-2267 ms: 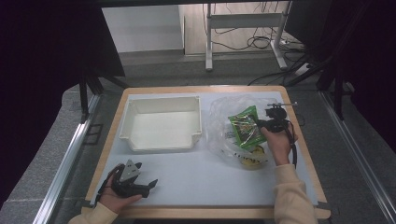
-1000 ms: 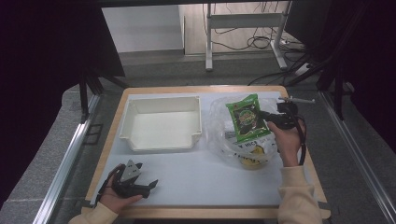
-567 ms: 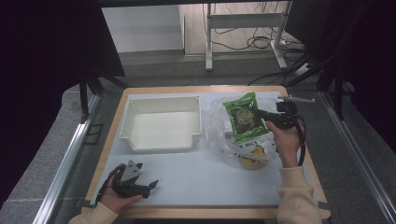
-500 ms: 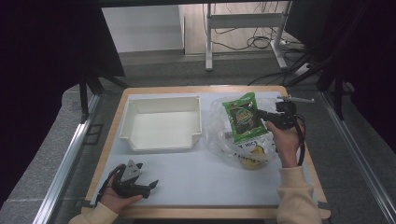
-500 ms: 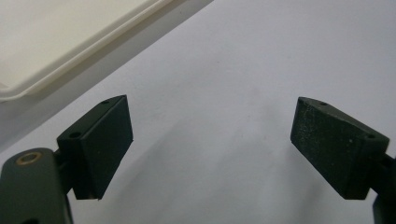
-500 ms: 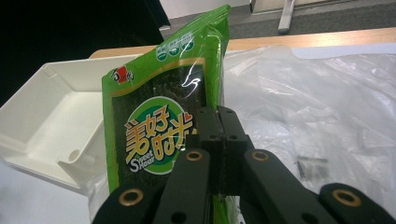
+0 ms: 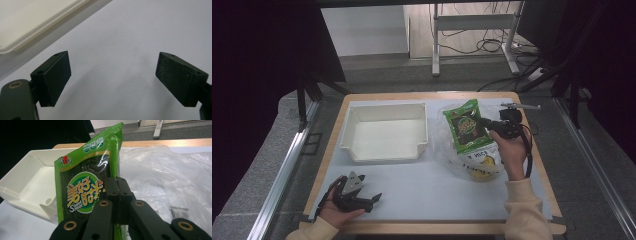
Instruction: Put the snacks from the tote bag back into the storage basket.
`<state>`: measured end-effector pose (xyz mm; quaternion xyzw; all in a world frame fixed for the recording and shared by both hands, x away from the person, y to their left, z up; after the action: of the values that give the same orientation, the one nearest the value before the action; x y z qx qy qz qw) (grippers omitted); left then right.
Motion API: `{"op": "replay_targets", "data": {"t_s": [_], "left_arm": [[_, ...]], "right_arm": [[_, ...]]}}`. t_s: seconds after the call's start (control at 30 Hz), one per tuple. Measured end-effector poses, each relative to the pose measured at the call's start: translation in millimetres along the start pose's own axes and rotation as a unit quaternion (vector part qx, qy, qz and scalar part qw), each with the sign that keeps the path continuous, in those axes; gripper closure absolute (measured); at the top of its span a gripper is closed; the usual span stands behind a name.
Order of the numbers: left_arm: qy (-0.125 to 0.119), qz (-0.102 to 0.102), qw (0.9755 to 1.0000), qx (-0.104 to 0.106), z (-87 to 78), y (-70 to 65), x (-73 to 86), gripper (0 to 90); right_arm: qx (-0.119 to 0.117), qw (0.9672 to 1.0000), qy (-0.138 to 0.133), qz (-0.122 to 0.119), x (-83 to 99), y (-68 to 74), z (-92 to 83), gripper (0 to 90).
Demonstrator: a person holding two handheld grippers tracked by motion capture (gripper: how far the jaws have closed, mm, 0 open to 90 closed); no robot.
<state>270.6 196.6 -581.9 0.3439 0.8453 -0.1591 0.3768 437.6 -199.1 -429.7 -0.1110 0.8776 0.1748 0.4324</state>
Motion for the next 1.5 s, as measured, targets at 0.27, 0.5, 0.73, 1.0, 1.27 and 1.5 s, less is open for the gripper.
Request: {"op": "replay_targets", "data": {"t_s": [0.27,0.5,0.73,1.0,1.27,1.5], "left_arm": [[0.001,0.001,1.0,0.001,0.3,-0.3,0.0,12.8],[0.002,0.0,1.0,0.002,0.4,-0.4,0.1,12.8],[0.001,-0.001,1.0,0.0,0.0,-0.1,0.1,12.8],[0.002,-0.003,1.0,0.002,1.0,-1.3,0.4,12.8],[0.0,-0.003,1.0,0.002,0.1,-1.2,0.5,12.8],[0.006,-0.004,1.0,0.0,2.0,-1.6,1.7,12.8]], "right_arm": [[-0.01,0.9999,-0.004,-0.007,-1.3,11.1,0.9,90.0],[-0.021,0.9997,-0.004,-0.01,-1.9,20.2,4.1,90.0],[-0.028,0.9995,-0.003,-0.015,-1.8,29.5,9.5,90.0],[-0.039,0.999,-0.004,-0.018,-2.4,40.8,14.9,90.0],[-0.055,0.998,-0.011,-0.028,-5.0,58.1,15.2,90.0],[-0.066,0.9973,-0.01,-0.031,-8.6,68.1,21.7,90.0]]}}
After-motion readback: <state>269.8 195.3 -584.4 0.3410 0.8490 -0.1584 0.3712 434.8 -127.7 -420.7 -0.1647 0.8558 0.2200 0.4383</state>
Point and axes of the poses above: each handheld gripper's, and its own axes: z roughly forward along the jaws, x roughly out of its underside, y roughly to its left, the point moved 6 cm from there along z, roughly forward along the jaws, and after that the axes turned 6 degrees about x, right-handed, at the moved point
